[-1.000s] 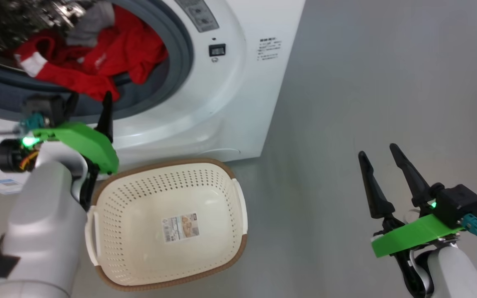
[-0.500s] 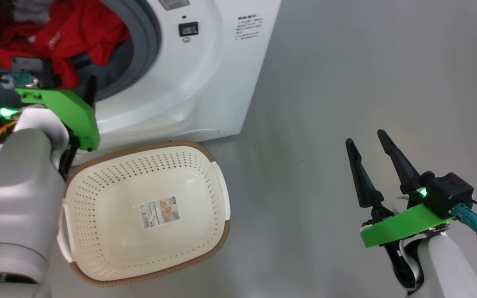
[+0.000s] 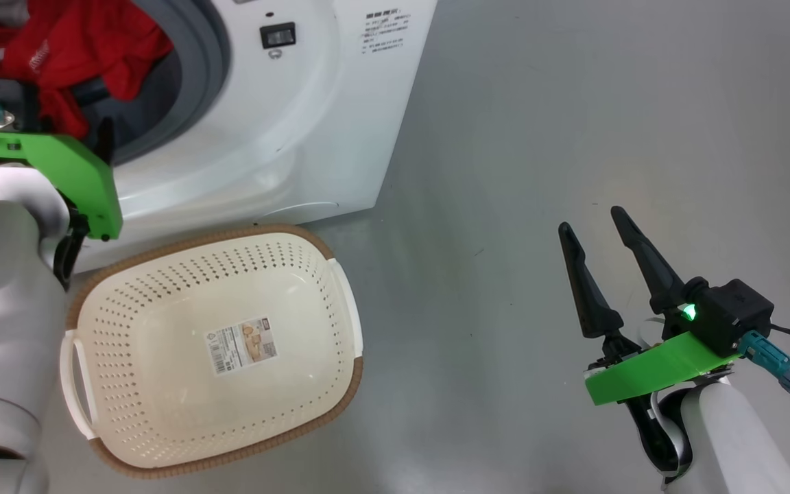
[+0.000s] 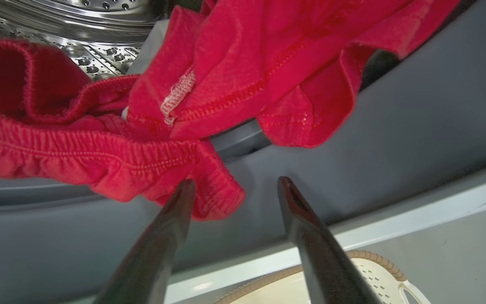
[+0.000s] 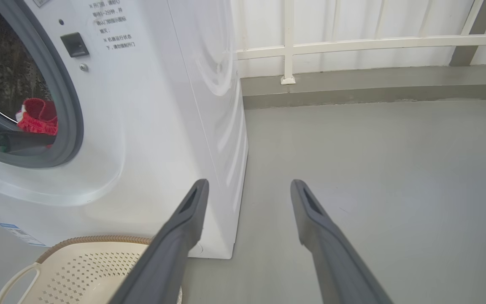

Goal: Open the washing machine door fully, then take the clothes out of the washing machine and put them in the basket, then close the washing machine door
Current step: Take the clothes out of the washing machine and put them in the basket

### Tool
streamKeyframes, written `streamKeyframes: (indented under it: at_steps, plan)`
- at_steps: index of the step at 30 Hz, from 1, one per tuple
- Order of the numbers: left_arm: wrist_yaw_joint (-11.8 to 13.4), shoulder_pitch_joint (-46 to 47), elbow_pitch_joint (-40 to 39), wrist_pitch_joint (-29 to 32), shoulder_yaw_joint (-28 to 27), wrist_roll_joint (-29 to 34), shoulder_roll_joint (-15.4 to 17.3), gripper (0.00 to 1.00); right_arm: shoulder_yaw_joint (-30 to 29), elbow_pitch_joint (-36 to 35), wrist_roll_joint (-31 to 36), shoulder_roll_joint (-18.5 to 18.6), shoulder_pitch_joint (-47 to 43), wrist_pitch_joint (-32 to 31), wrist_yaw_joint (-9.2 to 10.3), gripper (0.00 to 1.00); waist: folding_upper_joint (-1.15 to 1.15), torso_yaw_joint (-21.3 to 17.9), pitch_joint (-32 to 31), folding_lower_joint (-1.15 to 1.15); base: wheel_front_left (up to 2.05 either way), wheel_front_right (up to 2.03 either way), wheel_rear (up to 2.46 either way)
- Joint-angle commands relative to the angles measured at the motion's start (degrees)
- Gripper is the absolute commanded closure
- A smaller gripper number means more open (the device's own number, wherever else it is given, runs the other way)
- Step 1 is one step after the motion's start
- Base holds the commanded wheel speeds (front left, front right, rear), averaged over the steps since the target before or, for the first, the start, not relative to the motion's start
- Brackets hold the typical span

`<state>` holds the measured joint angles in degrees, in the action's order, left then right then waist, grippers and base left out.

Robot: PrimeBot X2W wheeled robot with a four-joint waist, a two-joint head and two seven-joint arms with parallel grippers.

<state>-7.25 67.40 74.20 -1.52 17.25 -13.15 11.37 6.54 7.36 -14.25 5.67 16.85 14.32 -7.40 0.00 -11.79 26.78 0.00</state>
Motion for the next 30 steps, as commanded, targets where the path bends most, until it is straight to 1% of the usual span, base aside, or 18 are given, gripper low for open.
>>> streamKeyframes:
  at_steps: [1, 9, 12, 13, 16, 17, 18, 21, 22, 23, 24, 30]
  plan:
    - [0.5, 1.4, -0.8, 0.0, -0.5, -0.1, 3.2, 0.0, 1.2, -1.6, -0.3, -0.2, 0.6, 0.7, -0.09, 0.0, 0.0, -0.1, 0.2, 0.0, 0.0, 0.0, 0.0]
    - [1.3, 1.6, -0.5, 0.7, -0.1, -0.6, 4.2, 0.0, 1.6, -1.6, -0.2, -0.3, 1.1, 0.7, -0.09, 0.0, 0.0, -0.5, 0.8, 0.0, 0.0, 0.0, 0.0]
    - [1.3, 1.6, -0.4, 1.0, 0.1, -0.8, 4.4, 0.33, 1.7, -1.6, -0.2, -0.3, 1.2, 0.7, -0.09, 0.0, 0.0, -0.6, 0.9, 0.0, 0.0, 0.0, 0.0]
    - [1.3, 1.6, -0.4, 1.1, 0.1, -0.8, 4.4, 0.5, 1.8, -1.6, -0.2, -0.3, 1.3, 0.7, -0.09, 0.0, 0.0, -0.6, 0.9, 0.0, 0.0, 0.0, 0.0]
    - [1.4, 1.5, -0.4, 1.3, 0.3, -1.0, 4.7, 0.71, 1.9, -1.7, -0.2, -0.2, 1.4, 0.7, -0.09, 0.0, 0.0, -0.8, 0.9, 0.0, 0.0, 0.0, 0.0]
    - [1.4, 1.5, -0.3, 1.3, 0.4, -1.1, 4.7, 0.79, 2.0, -1.7, -0.2, -0.2, 1.4, 0.7, -0.09, 0.0, 0.0, -0.8, 0.9, 0.0, 0.0, 0.0, 0.0]
    - [1.4, 1.5, -0.3, 1.3, 0.4, -1.2, 4.8, 0.83, 1.9, -1.7, -0.2, -0.2, 1.5, 0.7, -0.09, 0.0, 0.0, -0.9, 0.9, 0.0, 0.0, 0.0, 0.0]
    - [1.4, 1.5, -0.3, 0.7, 0.6, -1.4, 4.6, 0.88, 1.6, -1.7, -0.2, -0.2, 1.5, 0.7, -0.09, 0.0, 0.0, -0.7, 0.8, 0.0, 0.0, 0.0, 0.0]
    - [1.4, 1.6, -0.3, 0.3, 0.7, -1.5, 4.5, 0.91, 1.5, -1.7, -0.2, -0.2, 1.5, 0.7, -0.09, 0.0, 0.0, -0.6, 0.8, 0.0, 0.0, 0.0, 0.0]
    - [1.3, 1.5, -0.3, -0.3, 0.7, -1.6, 4.3, 0.97, 1.4, -1.7, -0.2, -0.1, 1.4, 0.7, -0.09, 0.0, 0.0, -0.4, 0.6, 0.0, 0.0, 0.0, 0.0]
    - [1.3, 1.5, -0.3, -1.1, 0.6, -1.9, 4.1, 1.0, 1.3, -1.6, -0.2, -0.1, 1.3, 0.7, -0.09, 0.0, 0.0, -0.2, 0.4, 0.0, 0.0, 0.0, 0.0]
    - [1.1, -1.1, -0.4, -9.1, -0.7, -3.9, 3.1, 1.0, 0.8, -1.0, -0.2, 0.1, 0.3, 0.7, -0.09, 0.0, 0.0, 1.1, -2.5, 0.0, 0.0, 0.0, 0.0]
